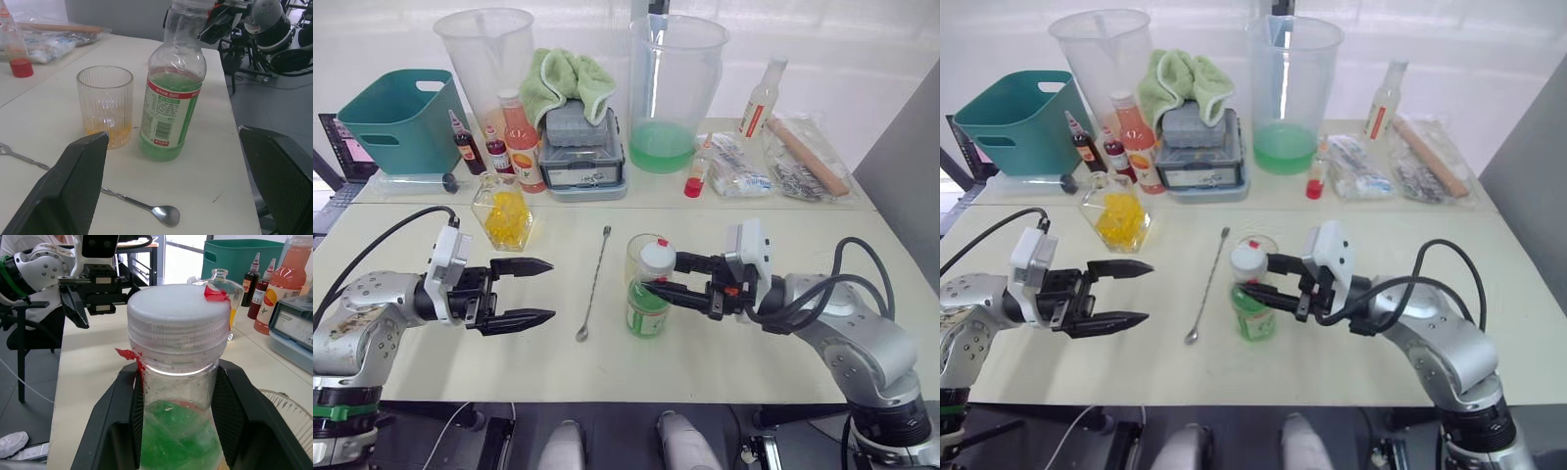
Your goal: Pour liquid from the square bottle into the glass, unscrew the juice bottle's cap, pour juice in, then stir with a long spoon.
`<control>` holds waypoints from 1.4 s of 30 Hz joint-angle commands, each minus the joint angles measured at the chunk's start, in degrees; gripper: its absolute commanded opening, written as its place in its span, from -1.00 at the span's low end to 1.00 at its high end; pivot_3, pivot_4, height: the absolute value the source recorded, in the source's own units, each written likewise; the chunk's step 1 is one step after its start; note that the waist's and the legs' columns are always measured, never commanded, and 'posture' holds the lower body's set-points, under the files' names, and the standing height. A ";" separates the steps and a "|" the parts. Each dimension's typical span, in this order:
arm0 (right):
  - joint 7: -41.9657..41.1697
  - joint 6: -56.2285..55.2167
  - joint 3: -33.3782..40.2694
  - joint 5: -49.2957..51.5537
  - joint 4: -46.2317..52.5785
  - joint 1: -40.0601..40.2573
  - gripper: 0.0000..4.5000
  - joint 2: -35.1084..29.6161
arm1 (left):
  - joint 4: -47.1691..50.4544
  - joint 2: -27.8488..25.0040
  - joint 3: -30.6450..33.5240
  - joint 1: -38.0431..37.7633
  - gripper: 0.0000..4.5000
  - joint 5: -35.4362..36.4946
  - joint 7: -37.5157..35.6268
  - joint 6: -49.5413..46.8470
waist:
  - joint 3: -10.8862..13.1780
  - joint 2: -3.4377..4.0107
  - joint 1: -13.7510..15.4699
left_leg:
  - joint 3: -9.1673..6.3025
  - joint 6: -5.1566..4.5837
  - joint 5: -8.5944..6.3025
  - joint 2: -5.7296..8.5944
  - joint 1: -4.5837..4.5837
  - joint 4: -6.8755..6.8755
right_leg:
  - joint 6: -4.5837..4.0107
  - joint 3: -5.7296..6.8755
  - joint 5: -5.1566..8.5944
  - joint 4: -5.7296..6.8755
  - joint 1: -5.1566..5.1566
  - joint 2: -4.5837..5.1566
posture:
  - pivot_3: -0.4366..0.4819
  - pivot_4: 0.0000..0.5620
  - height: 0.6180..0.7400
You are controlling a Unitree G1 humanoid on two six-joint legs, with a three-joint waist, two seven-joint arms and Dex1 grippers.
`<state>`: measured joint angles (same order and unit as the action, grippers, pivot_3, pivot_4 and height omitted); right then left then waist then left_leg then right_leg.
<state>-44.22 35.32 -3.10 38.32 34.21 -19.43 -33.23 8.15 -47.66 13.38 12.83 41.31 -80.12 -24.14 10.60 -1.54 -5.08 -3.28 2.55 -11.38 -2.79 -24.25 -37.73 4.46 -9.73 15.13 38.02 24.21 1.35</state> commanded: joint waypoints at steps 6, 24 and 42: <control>2.26 0.38 0.88 2.96 2.19 0.33 -0.37 2.64 | 2.11 -0.91 3.04 -1.15 1.00 1.85 0.70 0.06 | 0.00 0.00 -0.16 | 0.00 0.00 0.00 0.00 0.00 0.00 | 0.00 0.00 0.00 0.00 0.01 0.00 | -0.05 -0.47 0.80; -1.49 3.34 2.17 5.54 0.48 -2.02 0.99 -2.65 | 1.26 -0.28 2.54 0.66 1.00 1.36 2.67 0.33 | 0.00 -0.03 -0.15 | 0.02 0.00 0.00 0.00 0.02 0.00 | 0.00 0.00 0.00 -0.04 -0.03 0.02 | -0.05 -0.47 0.80; -41.35 -10.76 -8.40 -4.49 -35.55 -27.61 0.99 -3.17 | 9.53 -3.24 8.60 -9.20 1.00 4.61 4.80 -3.71 | 0.02 -0.06 -0.41 | 0.03 -0.02 -0.02 -0.06 0.05 0.10 | -0.06 0.02 0.00 -0.02 0.03 -0.02 | -0.05 -0.47 0.80</control>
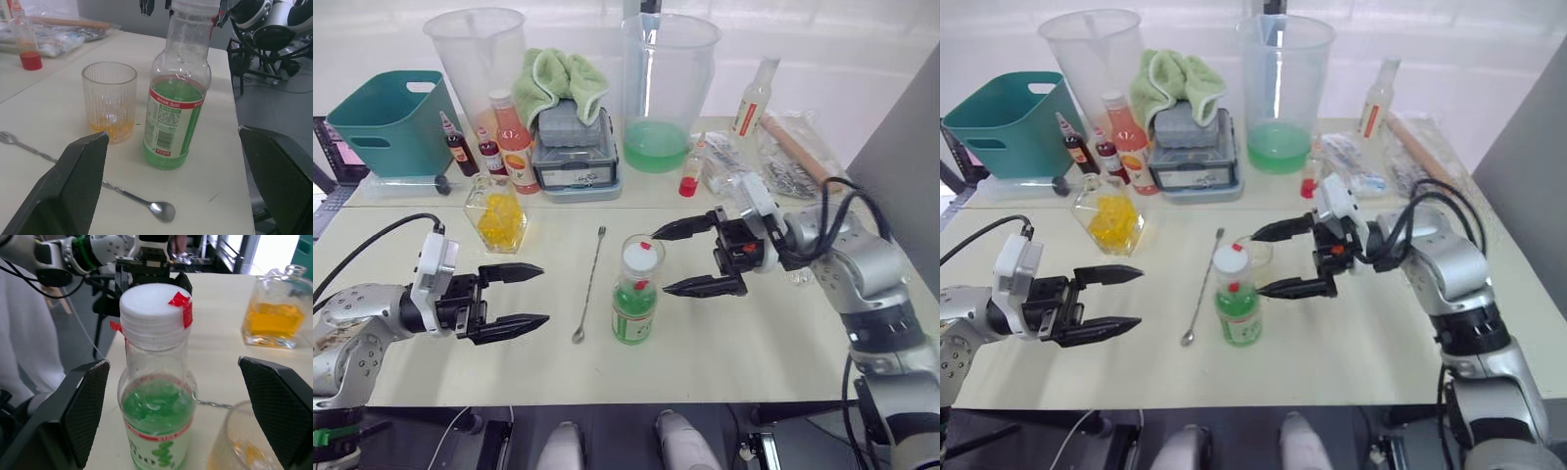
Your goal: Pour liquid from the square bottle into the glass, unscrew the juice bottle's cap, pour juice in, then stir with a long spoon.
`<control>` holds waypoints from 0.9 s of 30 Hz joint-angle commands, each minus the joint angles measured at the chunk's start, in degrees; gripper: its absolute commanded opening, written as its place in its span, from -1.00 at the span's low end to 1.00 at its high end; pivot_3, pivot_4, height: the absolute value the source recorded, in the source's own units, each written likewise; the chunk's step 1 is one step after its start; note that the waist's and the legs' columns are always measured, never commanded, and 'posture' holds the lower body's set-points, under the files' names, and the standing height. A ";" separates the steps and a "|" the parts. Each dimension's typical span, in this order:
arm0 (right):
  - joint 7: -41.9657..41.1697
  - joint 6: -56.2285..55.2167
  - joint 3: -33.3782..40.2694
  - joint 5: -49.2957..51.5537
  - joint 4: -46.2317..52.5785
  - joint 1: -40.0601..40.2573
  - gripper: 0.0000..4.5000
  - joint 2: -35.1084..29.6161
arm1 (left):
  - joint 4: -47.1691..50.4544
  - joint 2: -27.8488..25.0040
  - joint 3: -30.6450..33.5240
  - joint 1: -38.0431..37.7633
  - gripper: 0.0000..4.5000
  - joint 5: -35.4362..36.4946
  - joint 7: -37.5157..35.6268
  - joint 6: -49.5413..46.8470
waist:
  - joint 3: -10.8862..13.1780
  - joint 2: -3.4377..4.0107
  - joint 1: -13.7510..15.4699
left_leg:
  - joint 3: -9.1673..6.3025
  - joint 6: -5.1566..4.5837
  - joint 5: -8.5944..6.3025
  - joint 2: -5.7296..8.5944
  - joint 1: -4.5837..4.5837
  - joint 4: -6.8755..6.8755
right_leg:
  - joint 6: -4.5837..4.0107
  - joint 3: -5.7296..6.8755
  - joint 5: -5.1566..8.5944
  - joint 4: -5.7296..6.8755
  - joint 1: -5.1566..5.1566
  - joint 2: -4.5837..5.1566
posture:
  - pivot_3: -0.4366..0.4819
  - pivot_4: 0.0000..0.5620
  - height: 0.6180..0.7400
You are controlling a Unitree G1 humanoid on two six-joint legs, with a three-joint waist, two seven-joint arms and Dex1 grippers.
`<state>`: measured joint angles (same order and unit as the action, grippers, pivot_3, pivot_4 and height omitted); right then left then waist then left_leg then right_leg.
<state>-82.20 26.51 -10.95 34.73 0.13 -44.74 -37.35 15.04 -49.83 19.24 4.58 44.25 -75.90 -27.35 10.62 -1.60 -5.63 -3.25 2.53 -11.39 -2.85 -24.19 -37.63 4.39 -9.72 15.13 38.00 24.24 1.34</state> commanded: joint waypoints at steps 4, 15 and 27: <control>-6.35 -3.33 -1.42 -1.82 -4.55 -4.30 0.99 3.75 | 3.81 -1.38 4.21 -2.45 1.00 2.16 1.56 -1.12 | 0.01 -0.01 0.24 | -0.01 0.01 0.00 0.03 -0.01 -0.02 | 0.01 0.02 0.00 0.00 -0.02 0.03 | -0.05 -0.47 0.80; -10.29 -7.90 -4.74 -5.88 -10.94 -5.35 0.03 8.04 | 3.66 -0.78 3.26 -3.09 1.00 0.69 1.84 0.45 | 0.01 0.00 0.07 | 0.00 0.01 0.00 0.01 0.02 -0.01 | -0.01 0.05 0.00 0.03 0.01 0.02 | -0.05 -0.47 0.80; 2.55 4.56 3.59 2.50 7.66 2.63 -0.45 4.84 | -2.80 0.37 -1.21 -0.05 1.00 -1.21 -3.15 4.69 | 0.01 -0.01 0.25 | -0.06 0.01 0.00 0.02 -0.02 0.00 | -0.03 0.07 0.01 0.04 0.01 0.01 | -0.05 -0.47 0.80</control>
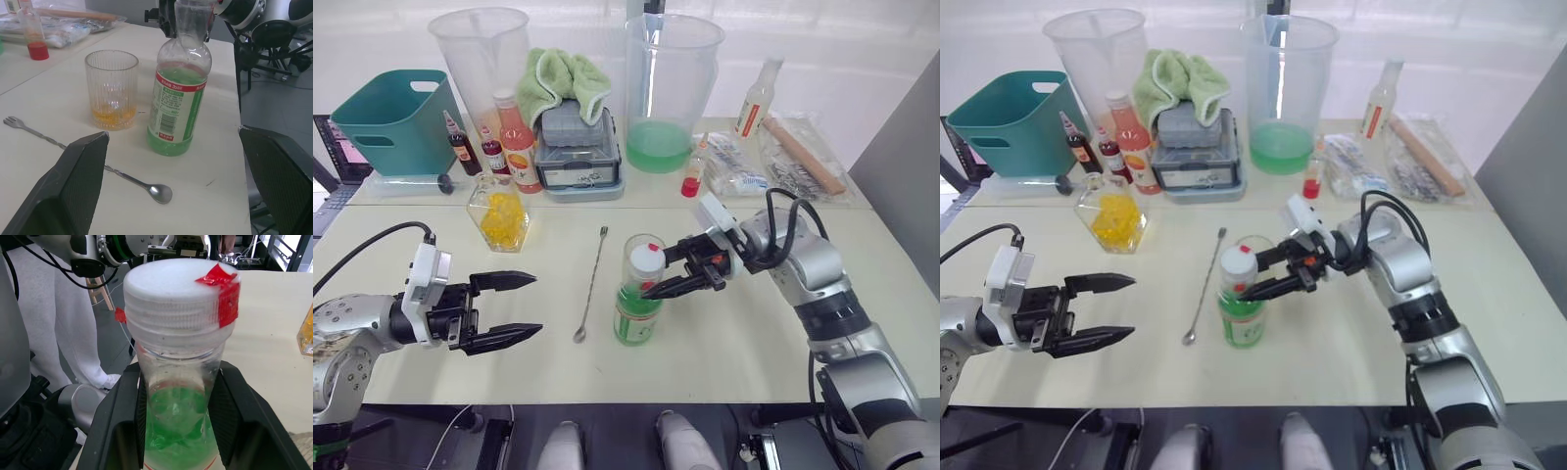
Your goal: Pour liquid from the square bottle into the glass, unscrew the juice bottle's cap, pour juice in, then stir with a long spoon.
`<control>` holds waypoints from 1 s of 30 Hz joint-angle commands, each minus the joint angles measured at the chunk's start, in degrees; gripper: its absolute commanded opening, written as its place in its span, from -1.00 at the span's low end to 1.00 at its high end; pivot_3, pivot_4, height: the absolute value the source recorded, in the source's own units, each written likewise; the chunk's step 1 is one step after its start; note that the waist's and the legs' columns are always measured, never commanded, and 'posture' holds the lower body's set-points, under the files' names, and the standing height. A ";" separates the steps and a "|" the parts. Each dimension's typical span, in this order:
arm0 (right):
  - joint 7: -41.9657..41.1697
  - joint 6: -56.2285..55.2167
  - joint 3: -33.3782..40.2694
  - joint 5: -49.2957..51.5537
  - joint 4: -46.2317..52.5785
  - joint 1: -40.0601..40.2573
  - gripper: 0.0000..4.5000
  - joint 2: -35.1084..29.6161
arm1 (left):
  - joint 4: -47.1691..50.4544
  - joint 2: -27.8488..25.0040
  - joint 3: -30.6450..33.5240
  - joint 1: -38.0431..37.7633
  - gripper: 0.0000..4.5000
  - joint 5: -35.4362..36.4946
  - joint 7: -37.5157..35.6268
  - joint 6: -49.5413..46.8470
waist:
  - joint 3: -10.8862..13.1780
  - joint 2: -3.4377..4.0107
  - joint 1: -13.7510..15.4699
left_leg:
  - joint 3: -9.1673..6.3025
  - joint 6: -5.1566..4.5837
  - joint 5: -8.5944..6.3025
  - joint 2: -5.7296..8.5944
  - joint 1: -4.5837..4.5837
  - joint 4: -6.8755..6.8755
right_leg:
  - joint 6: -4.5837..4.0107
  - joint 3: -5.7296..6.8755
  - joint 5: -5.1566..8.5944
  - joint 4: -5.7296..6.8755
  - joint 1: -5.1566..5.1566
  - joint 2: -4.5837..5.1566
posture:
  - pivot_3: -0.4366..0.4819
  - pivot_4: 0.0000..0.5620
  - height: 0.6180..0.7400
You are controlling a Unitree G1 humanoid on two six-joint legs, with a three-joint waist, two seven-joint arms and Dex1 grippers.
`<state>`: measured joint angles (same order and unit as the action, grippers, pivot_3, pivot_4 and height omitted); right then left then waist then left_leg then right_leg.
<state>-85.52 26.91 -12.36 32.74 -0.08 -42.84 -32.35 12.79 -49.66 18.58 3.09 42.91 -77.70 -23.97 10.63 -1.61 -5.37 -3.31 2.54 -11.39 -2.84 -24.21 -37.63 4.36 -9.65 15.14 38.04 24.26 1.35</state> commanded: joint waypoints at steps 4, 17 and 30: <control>16.06 12.43 10.14 10.18 19.81 5.98 -0.45 -1.30 | -1.63 1.28 -2.10 4.33 1.00 0.83 -1.76 1.17 | 0.00 -0.01 0.03 | -0.01 0.00 0.00 0.01 -0.05 0.00 | 0.00 0.00 0.00 0.00 0.03 0.01 | -0.05 -0.47 0.80; 53.95 24.08 14.75 15.05 50.68 26.74 -0.47 2.53 | -6.19 3.03 -8.34 15.24 1.00 0.00 -6.21 -0.22 | -0.01 -0.05 0.03 | -0.01 0.01 0.01 0.02 -0.05 -0.01 | 0.00 -0.01 0.04 -0.04 0.01 0.00 | -0.05 -0.47 0.80; 64.44 26.52 11.10 17.10 52.45 28.74 -0.47 3.21 | -6.73 1.91 -10.55 19.22 1.00 -0.53 -6.43 -1.52 | -0.01 -0.05 -0.06 | -0.02 0.01 0.01 0.01 -0.04 -0.01 | -0.01 -0.01 0.05 -0.04 0.00 -0.01 | -0.05 -0.47 0.80</control>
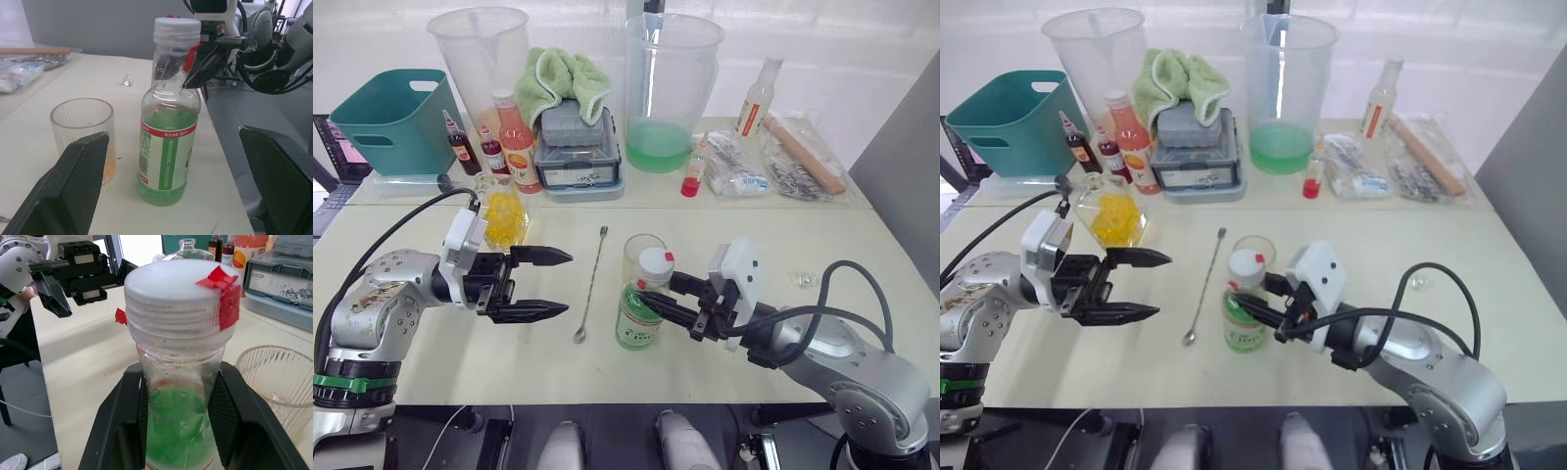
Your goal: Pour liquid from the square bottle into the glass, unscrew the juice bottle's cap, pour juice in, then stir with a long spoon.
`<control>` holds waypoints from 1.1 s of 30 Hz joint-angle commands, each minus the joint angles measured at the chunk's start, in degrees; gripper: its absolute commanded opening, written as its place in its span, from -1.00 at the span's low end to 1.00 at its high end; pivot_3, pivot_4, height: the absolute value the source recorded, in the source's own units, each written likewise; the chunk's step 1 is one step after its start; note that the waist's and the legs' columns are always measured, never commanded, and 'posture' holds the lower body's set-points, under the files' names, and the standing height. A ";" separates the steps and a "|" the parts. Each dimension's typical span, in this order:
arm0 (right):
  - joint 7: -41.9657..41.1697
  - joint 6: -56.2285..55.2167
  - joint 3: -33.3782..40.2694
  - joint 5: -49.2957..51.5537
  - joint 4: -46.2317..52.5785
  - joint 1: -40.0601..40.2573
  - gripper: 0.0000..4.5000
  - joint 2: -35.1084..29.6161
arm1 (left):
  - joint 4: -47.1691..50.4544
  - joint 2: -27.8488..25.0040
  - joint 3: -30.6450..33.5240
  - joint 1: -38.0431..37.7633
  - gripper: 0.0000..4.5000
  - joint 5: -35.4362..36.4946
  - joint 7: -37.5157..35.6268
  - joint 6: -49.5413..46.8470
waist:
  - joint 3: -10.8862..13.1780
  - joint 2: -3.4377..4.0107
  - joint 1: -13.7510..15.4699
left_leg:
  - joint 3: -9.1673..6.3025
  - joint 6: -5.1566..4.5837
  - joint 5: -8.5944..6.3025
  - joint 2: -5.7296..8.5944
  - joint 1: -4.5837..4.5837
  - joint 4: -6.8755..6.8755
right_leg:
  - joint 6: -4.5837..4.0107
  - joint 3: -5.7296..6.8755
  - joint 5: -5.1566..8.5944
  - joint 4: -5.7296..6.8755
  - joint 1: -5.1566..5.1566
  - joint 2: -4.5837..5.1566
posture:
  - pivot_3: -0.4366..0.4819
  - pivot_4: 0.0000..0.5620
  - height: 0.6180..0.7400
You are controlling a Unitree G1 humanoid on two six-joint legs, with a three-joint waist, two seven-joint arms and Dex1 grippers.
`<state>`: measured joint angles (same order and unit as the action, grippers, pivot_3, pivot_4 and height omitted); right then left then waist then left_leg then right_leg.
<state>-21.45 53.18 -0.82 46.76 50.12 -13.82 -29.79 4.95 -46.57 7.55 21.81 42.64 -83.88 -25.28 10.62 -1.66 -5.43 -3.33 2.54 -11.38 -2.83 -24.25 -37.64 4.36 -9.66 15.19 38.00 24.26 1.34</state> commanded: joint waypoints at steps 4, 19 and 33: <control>-0.35 0.07 -1.30 5.40 0.82 -1.14 0.16 0.68 | 1.89 -1.97 1.56 -0.61 1.00 0.08 -0.22 -0.47 | 0.00 0.00 -0.06 | 0.00 0.00 0.00 0.00 0.01 0.00 | 0.00 0.00 0.00 0.00 0.00 0.00 | -0.05 -0.47 0.80; -39.74 -18.67 -2.24 -3.32 -23.75 -11.52 0.99 -15.23 | 9.43 -2.60 8.69 -10.71 1.00 1.70 4.50 -0.94 | 0.02 -0.04 -0.09 | 0.05 0.00 0.00 -0.02 0.10 0.01 | 0.01 0.01 0.01 -0.06 -0.07 0.02 | -0.05 -0.47 0.80; -59.52 -30.34 -11.44 -11.68 -41.67 -26.69 0.99 -5.17 | 16.15 -1.81 15.60 -19.66 1.00 3.12 9.25 -0.36 | 0.03 -0.05 0.05 | 0.05 0.00 0.00 -0.02 0.09 0.03 | 0.00 0.01 0.00 -0.04 -0.06 0.03 | -0.05 -0.47 0.80</control>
<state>-79.97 23.82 -12.75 34.88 8.22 -39.51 -35.15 19.14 -48.14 21.54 2.26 44.75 -75.03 -26.33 10.65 -1.71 -5.38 -3.27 2.54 -11.39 -2.85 -24.17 -37.61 4.35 -9.65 15.19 37.96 24.22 1.37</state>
